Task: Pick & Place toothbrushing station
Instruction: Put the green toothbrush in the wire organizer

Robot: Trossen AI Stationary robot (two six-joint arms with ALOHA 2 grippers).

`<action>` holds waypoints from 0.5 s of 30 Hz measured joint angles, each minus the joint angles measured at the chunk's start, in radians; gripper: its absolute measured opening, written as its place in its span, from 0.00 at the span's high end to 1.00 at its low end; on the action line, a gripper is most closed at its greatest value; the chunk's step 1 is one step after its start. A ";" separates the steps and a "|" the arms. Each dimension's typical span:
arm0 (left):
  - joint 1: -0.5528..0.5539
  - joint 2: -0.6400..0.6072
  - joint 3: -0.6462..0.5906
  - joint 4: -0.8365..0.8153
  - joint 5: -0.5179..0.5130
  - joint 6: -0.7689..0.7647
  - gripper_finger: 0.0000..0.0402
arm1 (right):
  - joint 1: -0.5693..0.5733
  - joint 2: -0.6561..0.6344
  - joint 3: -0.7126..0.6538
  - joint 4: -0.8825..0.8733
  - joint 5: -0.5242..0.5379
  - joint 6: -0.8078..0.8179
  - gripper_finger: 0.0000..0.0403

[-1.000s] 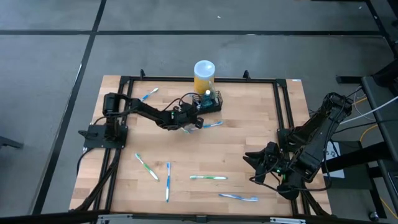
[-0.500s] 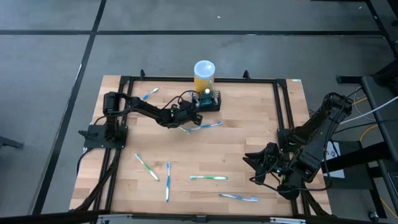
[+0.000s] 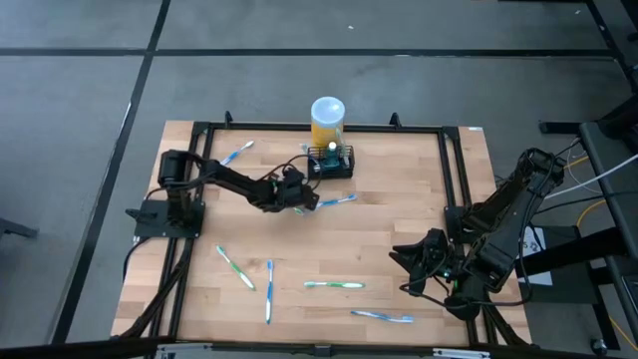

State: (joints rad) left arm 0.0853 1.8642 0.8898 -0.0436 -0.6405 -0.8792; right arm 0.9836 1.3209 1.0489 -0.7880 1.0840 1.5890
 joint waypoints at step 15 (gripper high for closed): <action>-0.177 -0.227 0.000 -0.214 0.059 0.398 0.83 | 0.030 0.000 0.000 0.006 0.000 -0.022 0.72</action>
State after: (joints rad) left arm -0.0916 1.6368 0.8898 -0.2579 -0.5815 -0.4813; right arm 1.0132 1.3209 1.0489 -0.7822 1.0840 1.5675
